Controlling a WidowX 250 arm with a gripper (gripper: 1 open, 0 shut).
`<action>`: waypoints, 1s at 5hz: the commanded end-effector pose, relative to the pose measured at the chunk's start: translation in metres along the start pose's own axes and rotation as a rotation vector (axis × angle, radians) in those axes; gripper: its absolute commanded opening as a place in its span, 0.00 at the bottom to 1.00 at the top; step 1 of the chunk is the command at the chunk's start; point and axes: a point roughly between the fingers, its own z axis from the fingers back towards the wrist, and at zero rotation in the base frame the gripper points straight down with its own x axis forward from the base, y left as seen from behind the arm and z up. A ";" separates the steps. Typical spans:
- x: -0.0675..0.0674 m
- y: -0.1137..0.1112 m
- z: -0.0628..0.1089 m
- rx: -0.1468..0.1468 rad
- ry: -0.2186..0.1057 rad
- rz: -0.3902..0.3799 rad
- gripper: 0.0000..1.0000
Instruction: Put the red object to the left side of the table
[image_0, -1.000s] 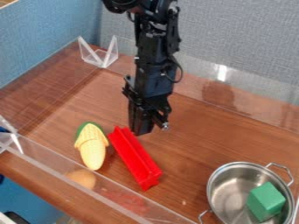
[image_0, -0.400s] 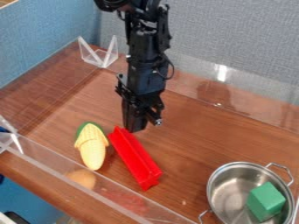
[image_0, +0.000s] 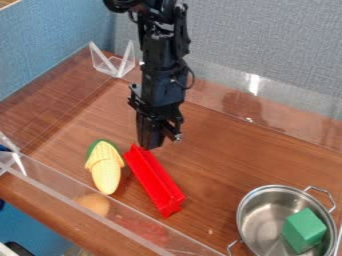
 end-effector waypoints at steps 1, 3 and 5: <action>0.003 0.008 0.011 0.019 -0.045 0.000 0.00; 0.001 0.011 0.011 0.012 -0.049 0.008 0.00; 0.000 0.014 0.008 0.004 -0.052 0.013 0.00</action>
